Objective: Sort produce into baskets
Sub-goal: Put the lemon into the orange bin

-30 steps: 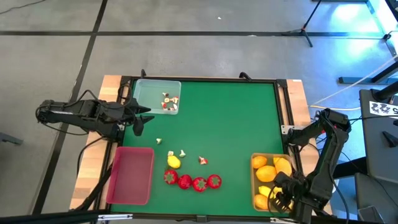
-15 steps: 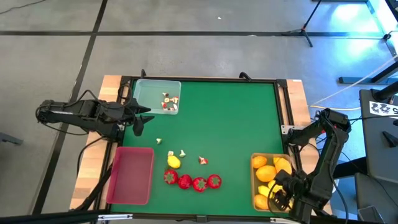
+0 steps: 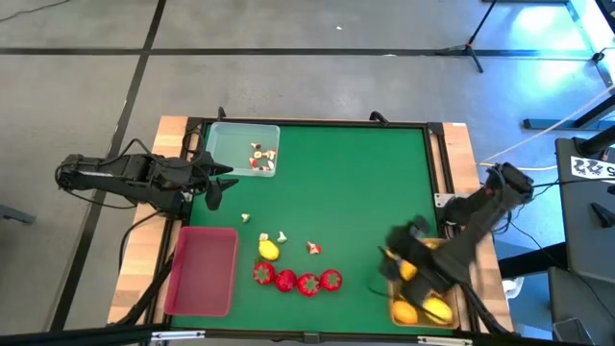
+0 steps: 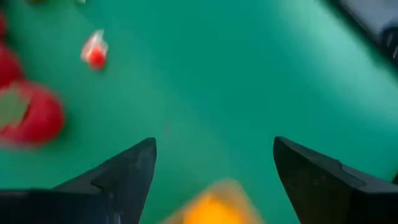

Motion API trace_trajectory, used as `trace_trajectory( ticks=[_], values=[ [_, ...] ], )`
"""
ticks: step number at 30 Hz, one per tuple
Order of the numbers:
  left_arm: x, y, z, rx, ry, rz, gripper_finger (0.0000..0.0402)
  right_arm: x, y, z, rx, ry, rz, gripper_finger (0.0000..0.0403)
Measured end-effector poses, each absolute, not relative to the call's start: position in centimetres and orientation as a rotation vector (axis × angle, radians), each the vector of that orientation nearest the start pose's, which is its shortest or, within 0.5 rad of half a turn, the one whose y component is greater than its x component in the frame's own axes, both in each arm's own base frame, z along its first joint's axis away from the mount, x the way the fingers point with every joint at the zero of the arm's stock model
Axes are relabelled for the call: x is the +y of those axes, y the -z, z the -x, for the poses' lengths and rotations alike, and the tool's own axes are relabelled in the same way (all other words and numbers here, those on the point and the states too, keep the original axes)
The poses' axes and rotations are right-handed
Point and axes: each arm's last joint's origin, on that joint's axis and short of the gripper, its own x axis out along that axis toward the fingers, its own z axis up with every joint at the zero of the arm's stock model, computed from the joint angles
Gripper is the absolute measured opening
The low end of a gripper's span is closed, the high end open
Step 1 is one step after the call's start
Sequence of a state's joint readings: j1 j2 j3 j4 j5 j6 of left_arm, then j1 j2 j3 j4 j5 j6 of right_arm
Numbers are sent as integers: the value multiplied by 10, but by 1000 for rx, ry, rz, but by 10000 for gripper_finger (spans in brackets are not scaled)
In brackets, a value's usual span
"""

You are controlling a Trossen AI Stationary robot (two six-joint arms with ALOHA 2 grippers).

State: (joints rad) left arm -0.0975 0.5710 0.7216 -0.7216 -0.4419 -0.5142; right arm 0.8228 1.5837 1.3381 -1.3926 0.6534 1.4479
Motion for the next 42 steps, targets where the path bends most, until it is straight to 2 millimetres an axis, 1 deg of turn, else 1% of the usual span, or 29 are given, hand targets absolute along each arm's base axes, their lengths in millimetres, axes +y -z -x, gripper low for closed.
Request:
trace_trajectory(
  ticks=[2, 4, 8, 12, 15, 19, 22, 25, 29, 32, 36, 42],
  values=[
    [2, -291, -111, 452, -467, 343, 210, 169, -276, -220, 934, 651, -133, 321],
    [2, -291, -111, 451, -467, 343, 210, 154, -277, -246, 919, 598, -104, 321],
    [2, -292, -111, 451, -467, 344, 210, 128, -281, -296, 809, 460, -64, 321],
    [2, -291, -111, 450, -469, 350, 210, 107, -289, -335, 672, 324, -99, 321],
    [2, -292, -111, 449, -470, 354, 210, 98, -283, -358, 600, 264, -99, 321],
    [2, -291, -111, 449, -470, 354, 210, 96, -268, -387, 505, 188, -75, 321],
    [2, -291, -111, 449, -469, 355, 210, 97, -255, -406, 456, 165, -79, 321],
    [2, -291, -111, 449, -469, 355, 210, 99, -239, -425, 468, 163, -67, 321],
    [2, -291, -111, 450, -470, 357, 210, 108, -218, -453, 501, 129, -19, 321],
    [2, -291, -111, 449, -471, 361, 210, 113, -211, -471, 520, 106, 1, 321],
    [2, -291, -111, 449, -472, 364, 210, 118, -202, -484, 601, 70, 10, 321],
    [2, -291, -111, 448, -474, 369, 210, 121, -185, -489, 646, 39, -71, 321]
  ],
)
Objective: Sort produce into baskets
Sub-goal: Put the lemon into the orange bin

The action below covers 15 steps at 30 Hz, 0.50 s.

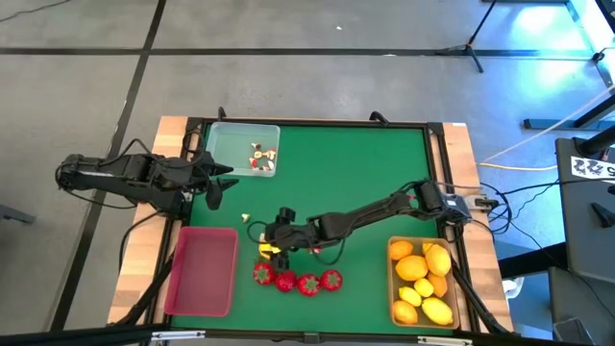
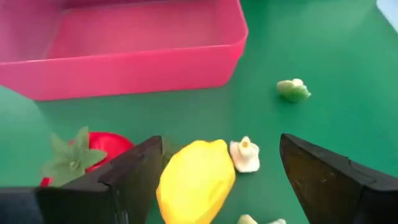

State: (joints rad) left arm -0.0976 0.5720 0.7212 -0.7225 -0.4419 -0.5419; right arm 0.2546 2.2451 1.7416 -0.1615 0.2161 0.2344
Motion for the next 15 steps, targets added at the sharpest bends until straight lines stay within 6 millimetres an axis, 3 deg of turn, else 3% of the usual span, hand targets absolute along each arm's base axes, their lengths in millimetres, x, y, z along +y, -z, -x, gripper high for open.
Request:
trace_trajectory(
  ticks=[8, 15],
  values=[
    [2, -291, -111, 446, -475, 376, 210, 123, -150, -495, 702, 29, -77, 321],
    [2, -291, -111, 446, -475, 375, 210, 124, -134, -497, 732, 7, -91, 321]
  ],
)
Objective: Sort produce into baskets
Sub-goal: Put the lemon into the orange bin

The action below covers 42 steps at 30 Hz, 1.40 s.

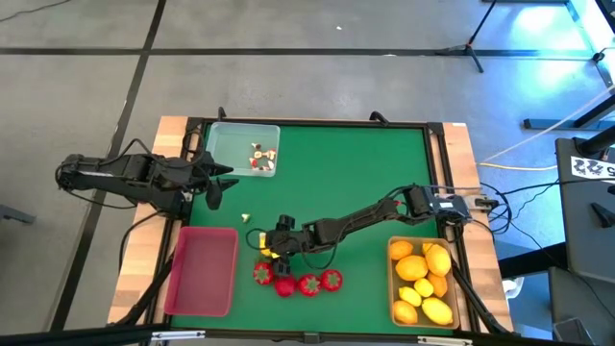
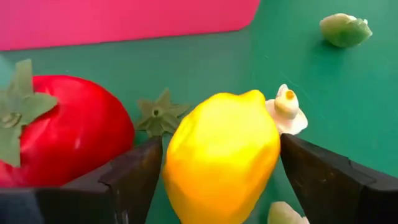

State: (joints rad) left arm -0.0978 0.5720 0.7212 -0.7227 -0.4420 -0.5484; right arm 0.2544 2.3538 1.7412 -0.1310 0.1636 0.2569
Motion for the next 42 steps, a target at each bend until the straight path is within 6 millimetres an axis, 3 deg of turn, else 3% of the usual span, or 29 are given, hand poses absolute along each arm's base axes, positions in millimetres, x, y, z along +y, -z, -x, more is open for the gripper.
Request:
trace_trajectory(
  ticks=[9, 22, 30, 33, 42],
  values=[
    [2, -291, -111, 447, -474, 372, 210, 123, -133, -497, 737, 10, -90, 311],
    [2, -291, -111, 447, -475, 374, 210, 119, -130, -494, 781, 22, -81, 177],
    [2, -291, -111, 446, -475, 376, 210, 119, -134, -493, 785, 20, -80, 183],
    [2, -291, -111, 445, -477, 380, 210, 119, -144, -493, 783, 8, -66, 184],
    [2, -291, -111, 446, -477, 381, 210, 122, -197, -501, 832, -47, 100, 187]
  ],
)
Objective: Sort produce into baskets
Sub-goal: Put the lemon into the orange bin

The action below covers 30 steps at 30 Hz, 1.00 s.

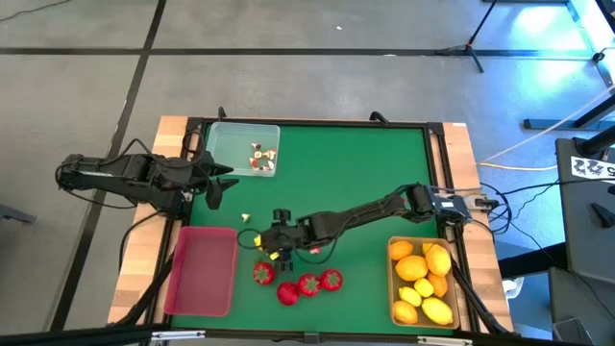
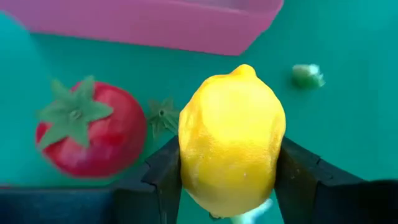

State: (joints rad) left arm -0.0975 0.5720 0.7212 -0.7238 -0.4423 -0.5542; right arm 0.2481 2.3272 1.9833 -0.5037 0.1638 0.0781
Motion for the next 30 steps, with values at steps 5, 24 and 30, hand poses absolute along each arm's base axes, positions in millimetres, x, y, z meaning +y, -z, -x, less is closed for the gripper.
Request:
trace_trajectory(
  ticks=[5, 24, 30],
  values=[
    [2, -291, -111, 444, -479, 391, 210, 120, -238, -494, 926, -107, 252, 187],
    [2, -291, -111, 440, -482, 404, 210, 129, -321, -385, 1436, -299, 226, 188],
    [2, -291, -111, 440, -481, 401, 210, 148, -360, -323, 1381, -235, 192, 188]
  ],
)
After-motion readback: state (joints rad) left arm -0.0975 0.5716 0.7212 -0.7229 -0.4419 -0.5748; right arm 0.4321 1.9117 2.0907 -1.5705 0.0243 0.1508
